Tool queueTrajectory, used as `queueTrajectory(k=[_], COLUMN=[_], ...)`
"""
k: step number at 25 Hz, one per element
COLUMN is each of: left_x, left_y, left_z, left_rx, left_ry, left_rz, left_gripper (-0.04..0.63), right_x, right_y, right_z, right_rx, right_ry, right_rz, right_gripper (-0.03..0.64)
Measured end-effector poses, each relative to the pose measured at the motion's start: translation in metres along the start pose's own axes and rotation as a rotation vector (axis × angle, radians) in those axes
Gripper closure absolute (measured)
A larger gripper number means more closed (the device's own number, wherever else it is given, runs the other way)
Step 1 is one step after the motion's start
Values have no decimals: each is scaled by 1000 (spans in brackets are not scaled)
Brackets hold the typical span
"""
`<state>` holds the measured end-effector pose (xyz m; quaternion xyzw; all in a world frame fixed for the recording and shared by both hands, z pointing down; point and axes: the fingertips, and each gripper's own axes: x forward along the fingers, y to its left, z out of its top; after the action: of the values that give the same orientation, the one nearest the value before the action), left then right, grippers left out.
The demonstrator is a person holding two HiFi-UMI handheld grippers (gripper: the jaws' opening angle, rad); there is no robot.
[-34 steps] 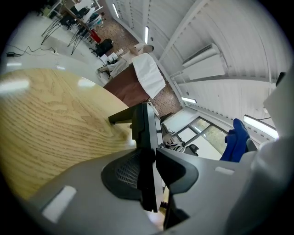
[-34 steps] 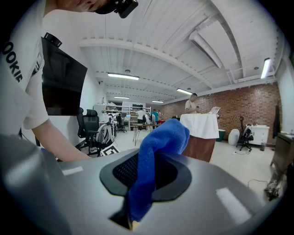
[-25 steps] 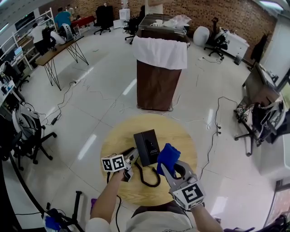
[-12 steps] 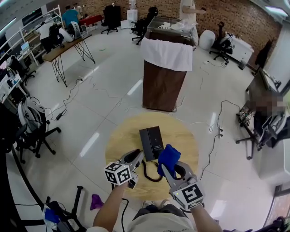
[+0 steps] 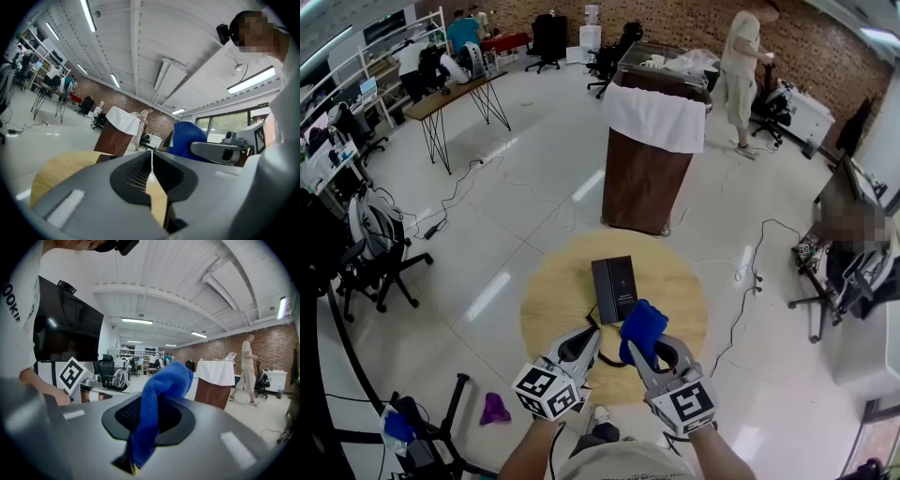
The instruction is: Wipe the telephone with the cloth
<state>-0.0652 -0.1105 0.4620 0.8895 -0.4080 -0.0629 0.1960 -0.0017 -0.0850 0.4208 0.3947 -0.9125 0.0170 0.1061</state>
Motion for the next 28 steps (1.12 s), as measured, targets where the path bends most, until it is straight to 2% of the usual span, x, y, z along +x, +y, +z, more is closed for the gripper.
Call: queueTrajectory(k=[5,17,28], left_x=[-19,-50,-65], left_y=[-42,-136,-181], left_z=[5,-18,-32], left_rx=[54,104,135], left_ry=[-21,-24,-24], left_rz=[34,103,147], left_gripper=[595,595,595], right_x=[-26,-103,-149], right_y=[13,38,54], right_z=[-1,-9,-23], right_rx=[-6,4,12], right_ry=[-18,-61,-84], right_rz=[32,56,61], right_gripper=[555,555,555])
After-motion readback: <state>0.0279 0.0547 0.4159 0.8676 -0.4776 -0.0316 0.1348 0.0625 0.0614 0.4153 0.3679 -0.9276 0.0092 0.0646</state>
